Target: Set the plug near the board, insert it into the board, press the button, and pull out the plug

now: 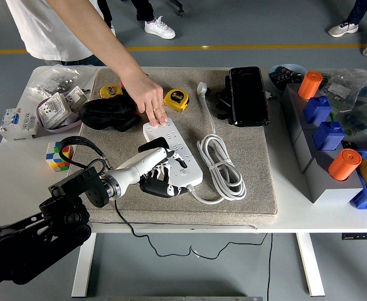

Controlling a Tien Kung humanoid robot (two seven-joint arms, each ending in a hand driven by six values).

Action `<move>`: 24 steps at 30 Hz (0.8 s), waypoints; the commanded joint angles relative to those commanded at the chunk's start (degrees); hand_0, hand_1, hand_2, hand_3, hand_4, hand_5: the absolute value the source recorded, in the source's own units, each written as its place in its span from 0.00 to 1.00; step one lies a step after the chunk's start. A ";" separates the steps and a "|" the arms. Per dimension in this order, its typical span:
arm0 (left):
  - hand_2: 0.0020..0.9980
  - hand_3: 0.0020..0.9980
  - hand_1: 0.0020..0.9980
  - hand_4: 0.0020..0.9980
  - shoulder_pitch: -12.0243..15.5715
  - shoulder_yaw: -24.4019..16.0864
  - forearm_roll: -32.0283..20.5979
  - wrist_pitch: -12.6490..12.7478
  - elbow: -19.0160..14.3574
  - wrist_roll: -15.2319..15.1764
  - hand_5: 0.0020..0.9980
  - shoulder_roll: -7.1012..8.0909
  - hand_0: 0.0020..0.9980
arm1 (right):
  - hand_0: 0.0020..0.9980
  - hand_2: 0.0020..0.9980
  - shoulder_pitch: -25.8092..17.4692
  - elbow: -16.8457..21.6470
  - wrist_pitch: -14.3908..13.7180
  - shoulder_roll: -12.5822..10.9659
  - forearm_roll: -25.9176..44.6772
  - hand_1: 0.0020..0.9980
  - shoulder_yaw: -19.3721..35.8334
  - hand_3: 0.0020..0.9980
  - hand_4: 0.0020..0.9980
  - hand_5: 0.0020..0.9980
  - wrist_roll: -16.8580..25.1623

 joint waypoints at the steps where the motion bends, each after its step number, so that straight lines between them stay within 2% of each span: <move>1: 0.20 0.77 0.10 0.64 -0.13 0.18 -0.05 -0.33 -0.09 0.42 0.01 -0.05 0.04 | 0.60 0.60 -0.01 0.01 -0.01 0.00 0.01 0.65 0.00 0.50 0.79 0.50 0.01; 3: 0.20 0.77 0.10 0.64 -0.40 0.48 -0.25 -0.96 -0.19 1.25 0.01 -0.15 0.04 | 0.60 0.60 -0.04 0.02 0.01 0.00 0.03 0.65 -0.06 0.50 0.79 0.50 0.00; 4: 0.18 0.88 0.10 0.78 -0.51 0.58 -0.25 -1.26 -0.21 1.63 0.00 -0.20 0.04 | 0.59 0.60 -0.05 0.01 0.01 0.00 0.04 0.65 -0.08 0.50 0.79 0.50 0.00; 9: 0.18 0.88 0.10 0.78 -1.24 1.23 -0.77 -4.05 -0.20 4.77 0.00 -0.50 0.04 | 0.59 0.60 0.01 0.05 0.00 0.00 0.02 0.65 -0.02 0.50 0.79 0.50 0.02; 11: 0.17 0.91 0.10 0.79 -1.44 1.48 -0.92 -4.59 -0.16 5.38 0.00 -0.53 0.04 | 0.59 0.60 0.00 0.08 0.01 -0.01 0.01 0.65 -0.01 0.50 0.79 0.50 0.03; 24: 0.17 0.89 0.10 0.79 -2.23 2.44 -0.02 -5.04 1.43 5.90 0.00 -1.12 0.04 | 0.59 0.60 0.05 0.08 -0.01 -0.05 0.05 0.65 -0.10 0.50 0.79 0.50 0.11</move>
